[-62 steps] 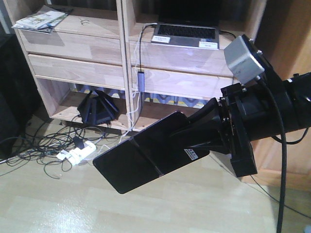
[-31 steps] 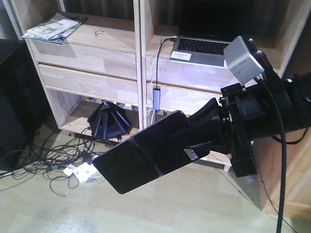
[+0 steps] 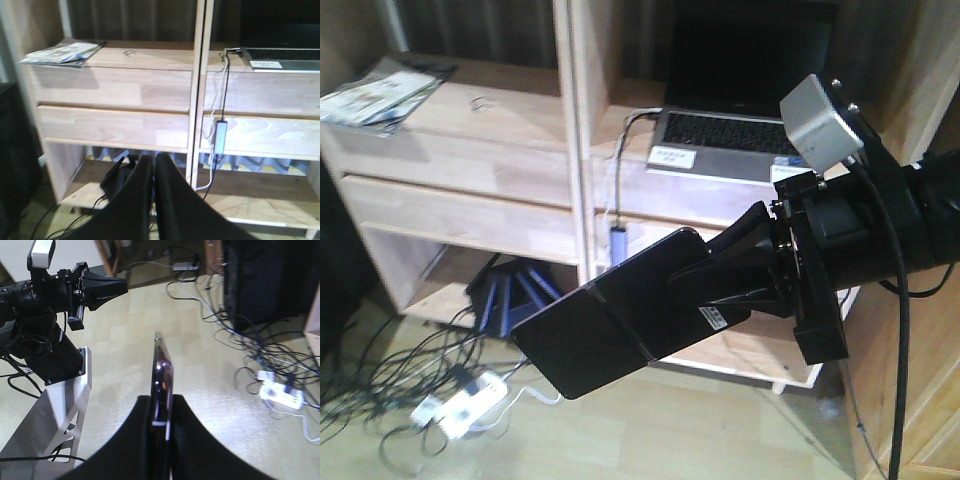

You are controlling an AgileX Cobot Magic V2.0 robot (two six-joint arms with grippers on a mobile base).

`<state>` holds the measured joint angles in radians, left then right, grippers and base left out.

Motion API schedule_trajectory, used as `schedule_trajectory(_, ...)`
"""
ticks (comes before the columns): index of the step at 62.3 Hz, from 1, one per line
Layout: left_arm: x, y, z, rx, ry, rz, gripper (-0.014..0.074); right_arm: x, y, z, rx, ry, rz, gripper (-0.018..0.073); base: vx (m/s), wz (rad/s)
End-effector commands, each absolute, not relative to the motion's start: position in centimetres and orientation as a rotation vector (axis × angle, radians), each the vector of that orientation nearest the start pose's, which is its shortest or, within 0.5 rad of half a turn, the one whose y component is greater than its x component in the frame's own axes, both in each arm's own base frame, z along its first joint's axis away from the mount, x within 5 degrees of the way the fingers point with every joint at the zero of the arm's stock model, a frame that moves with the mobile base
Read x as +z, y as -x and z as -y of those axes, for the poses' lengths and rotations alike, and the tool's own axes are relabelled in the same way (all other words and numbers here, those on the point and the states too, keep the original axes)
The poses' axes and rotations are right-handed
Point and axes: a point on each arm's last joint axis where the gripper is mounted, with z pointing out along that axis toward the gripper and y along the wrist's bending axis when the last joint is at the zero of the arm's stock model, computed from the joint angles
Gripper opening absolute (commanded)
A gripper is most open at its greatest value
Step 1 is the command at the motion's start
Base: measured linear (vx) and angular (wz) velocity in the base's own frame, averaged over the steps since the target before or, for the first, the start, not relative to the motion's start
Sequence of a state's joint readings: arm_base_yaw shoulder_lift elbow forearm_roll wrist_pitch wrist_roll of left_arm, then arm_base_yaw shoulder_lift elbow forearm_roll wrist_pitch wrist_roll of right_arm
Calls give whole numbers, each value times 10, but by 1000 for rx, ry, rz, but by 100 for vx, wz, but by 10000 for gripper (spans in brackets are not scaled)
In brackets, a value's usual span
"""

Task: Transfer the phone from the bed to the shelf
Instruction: 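Drive the base up to the wooden shelf with the laptop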

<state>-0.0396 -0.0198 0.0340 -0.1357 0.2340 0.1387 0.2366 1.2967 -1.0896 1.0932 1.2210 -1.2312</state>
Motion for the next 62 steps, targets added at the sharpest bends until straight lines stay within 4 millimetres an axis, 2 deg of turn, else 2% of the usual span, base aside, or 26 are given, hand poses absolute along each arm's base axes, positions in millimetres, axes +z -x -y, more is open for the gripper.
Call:
schedule_trajectory(1, 188, -56, 4, -55, -43, -1655, 1, 376, -201, -132, 1144, 1253, -1753, -1, 31, -26)
schedule_trajectory(38, 188, -56, 4, -55, -43, -1655, 1, 376, -201, -132, 1144, 1253, -1753, -1, 27, -32)
schedule_trajectory(62, 188, -56, 4, -55, -43, -1655, 1, 376, -202, -132, 1143, 1253, -1753, -1, 21, -15)
